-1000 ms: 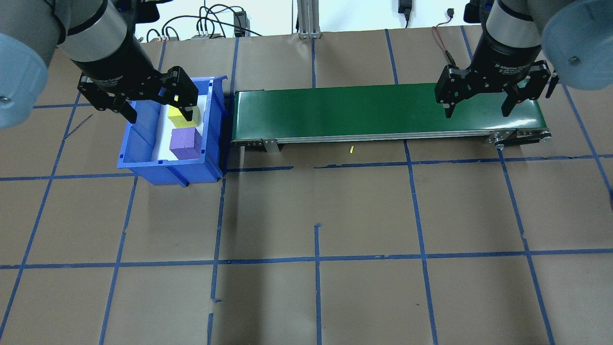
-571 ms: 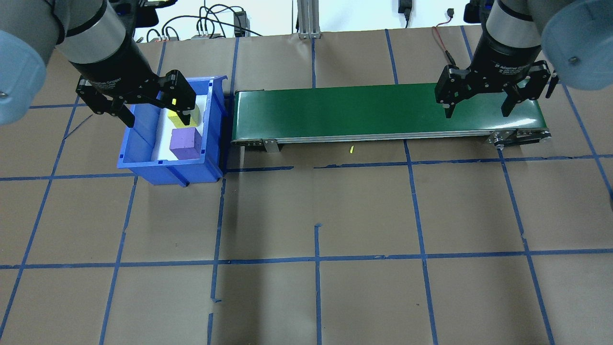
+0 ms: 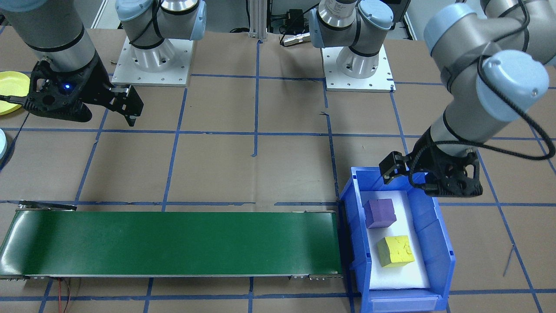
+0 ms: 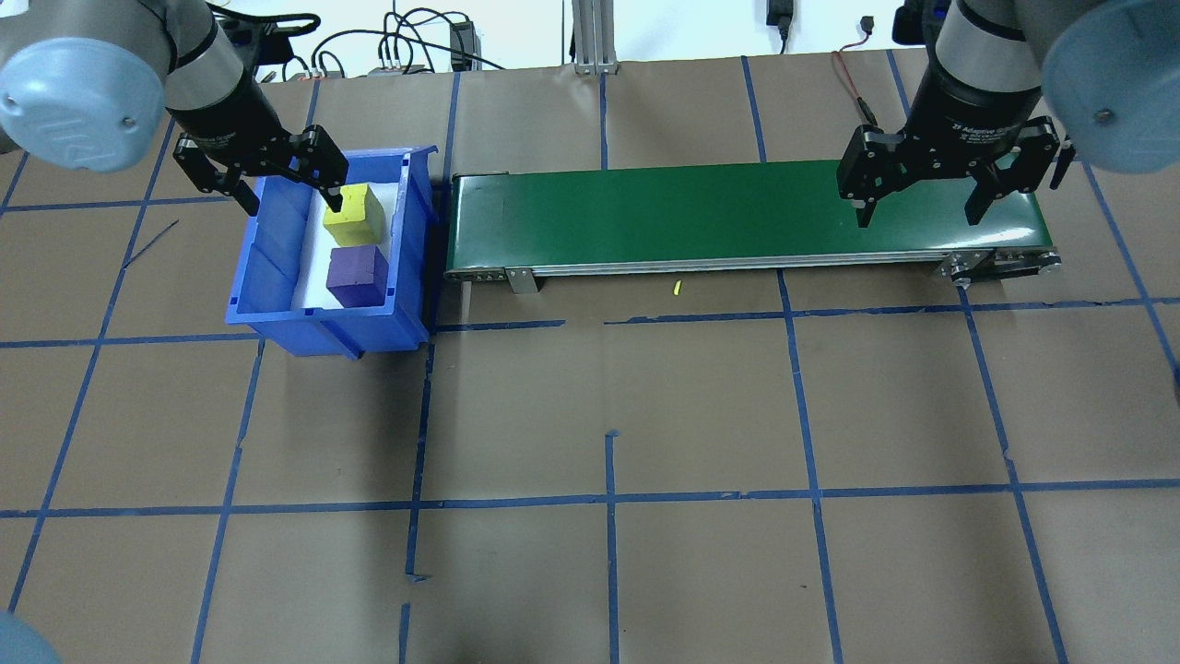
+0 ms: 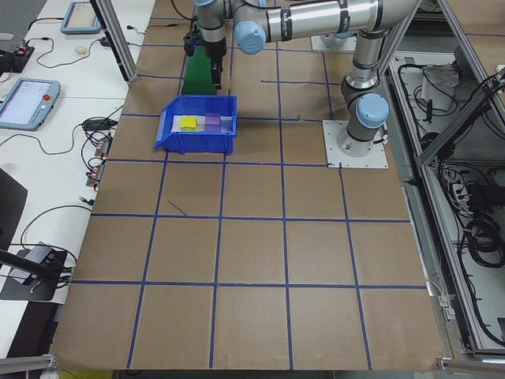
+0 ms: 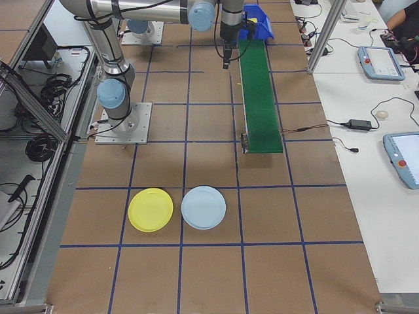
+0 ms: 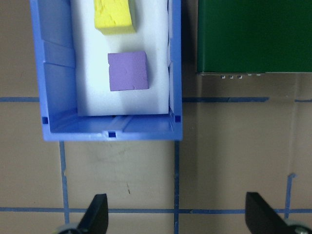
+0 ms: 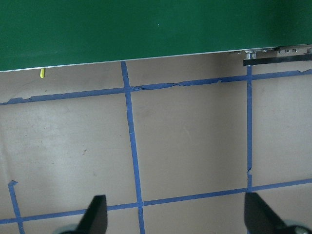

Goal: Move block left to right into plate

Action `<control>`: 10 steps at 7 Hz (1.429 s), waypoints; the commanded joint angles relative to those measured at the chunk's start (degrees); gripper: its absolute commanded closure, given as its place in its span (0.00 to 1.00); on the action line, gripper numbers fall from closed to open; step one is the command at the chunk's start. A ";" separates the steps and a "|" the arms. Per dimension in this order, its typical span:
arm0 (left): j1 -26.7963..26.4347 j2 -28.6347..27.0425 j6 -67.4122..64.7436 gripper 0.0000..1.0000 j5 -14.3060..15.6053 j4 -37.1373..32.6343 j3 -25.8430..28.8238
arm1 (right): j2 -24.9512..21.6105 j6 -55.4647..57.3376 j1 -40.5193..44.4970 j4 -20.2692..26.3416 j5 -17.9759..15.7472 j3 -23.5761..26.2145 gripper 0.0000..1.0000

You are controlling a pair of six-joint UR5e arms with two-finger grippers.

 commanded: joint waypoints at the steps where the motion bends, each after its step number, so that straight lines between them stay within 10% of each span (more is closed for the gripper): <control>1: 0.41 -5.64 0.40 0.00 0.05 3.18 -1.22 | 0.00 0.02 0.00 0.02 0.00 0.00 0.00; 7: 0.59 -10.22 -0.65 0.07 -1.96 11.49 -7.45 | 0.00 0.02 0.00 0.11 0.00 0.00 0.00; 10: 0.59 -9.88 -2.32 0.69 -1.44 11.35 -6.15 | 0.00 0.02 0.00 0.20 0.00 0.00 0.00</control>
